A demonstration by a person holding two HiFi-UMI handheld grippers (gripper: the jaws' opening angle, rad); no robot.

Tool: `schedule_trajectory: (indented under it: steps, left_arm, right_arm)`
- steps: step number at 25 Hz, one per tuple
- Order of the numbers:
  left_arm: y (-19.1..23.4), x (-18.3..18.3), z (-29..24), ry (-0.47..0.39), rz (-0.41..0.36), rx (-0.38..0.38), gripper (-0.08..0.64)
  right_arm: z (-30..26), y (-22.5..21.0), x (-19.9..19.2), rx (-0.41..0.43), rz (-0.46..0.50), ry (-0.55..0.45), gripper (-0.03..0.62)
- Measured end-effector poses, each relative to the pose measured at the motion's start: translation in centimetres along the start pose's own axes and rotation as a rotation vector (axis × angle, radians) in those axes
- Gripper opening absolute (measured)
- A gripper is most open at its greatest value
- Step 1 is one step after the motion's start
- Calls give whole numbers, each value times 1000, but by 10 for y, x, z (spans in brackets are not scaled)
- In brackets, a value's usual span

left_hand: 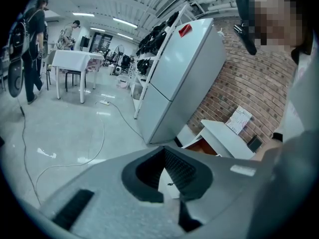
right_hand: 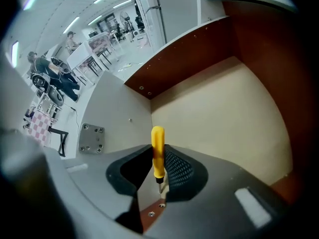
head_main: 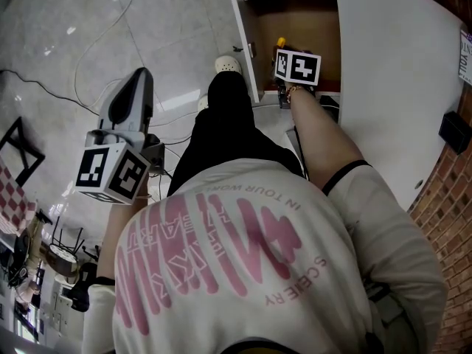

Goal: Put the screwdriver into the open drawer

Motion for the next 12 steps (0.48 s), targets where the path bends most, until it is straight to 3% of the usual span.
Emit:
schedule_trajectory:
  steps: [12]
  left_arm:
    - [1, -4, -6, 11, 10, 15, 3]
  right_arm:
    - [-13, 3, -3, 50, 55, 59, 87]
Point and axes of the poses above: the fingertips, and each gripper's own axes: z backward along the fingers, y to its left, x out of its top, the point moved 5 cm from there along z, backward along the fingers, and after that the axes turned 15 degrees about z, right-handed, at the moved point
